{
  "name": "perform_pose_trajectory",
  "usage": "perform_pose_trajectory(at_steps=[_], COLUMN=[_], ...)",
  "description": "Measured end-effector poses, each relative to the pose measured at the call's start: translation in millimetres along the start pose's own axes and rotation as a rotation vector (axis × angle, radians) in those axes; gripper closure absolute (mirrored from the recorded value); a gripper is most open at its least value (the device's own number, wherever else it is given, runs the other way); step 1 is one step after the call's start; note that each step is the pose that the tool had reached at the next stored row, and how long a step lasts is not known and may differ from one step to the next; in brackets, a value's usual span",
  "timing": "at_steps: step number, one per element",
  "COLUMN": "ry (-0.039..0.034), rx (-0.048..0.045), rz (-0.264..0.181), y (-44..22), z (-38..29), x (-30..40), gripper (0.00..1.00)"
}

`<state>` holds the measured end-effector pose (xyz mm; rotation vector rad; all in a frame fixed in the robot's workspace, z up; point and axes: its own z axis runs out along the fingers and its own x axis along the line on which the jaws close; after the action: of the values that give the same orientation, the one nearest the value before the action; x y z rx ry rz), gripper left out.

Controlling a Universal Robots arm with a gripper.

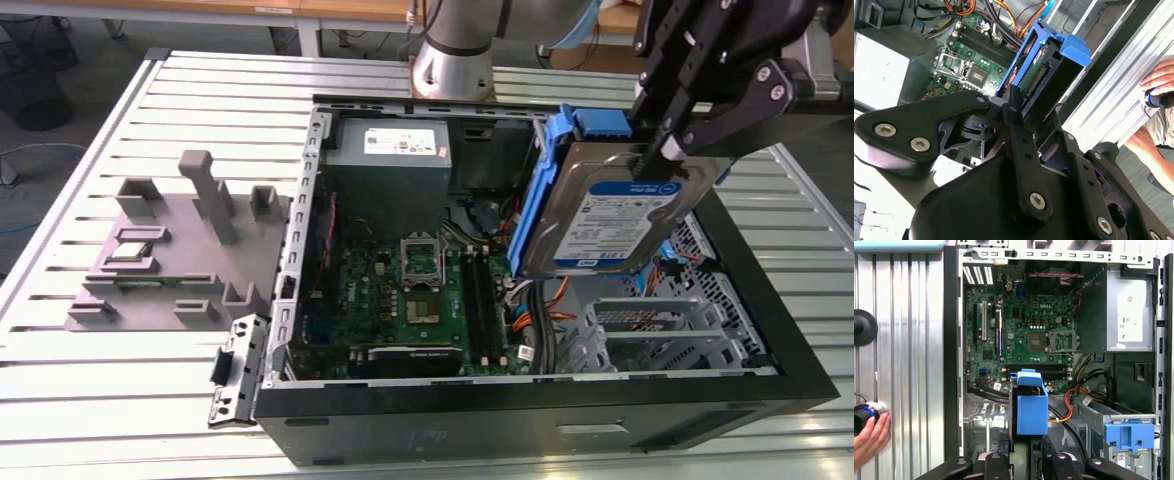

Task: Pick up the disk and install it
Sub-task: 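Pick up the disk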

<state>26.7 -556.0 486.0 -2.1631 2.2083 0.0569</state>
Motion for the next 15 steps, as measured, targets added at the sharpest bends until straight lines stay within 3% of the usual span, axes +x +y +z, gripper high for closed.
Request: perform_pose_trajectory(at_steps=[15], ry=[0.0001], rx=[-0.0002], rz=[0.000], y=[-18.3], z=[0.1], x=[-0.4], gripper=[0.65])
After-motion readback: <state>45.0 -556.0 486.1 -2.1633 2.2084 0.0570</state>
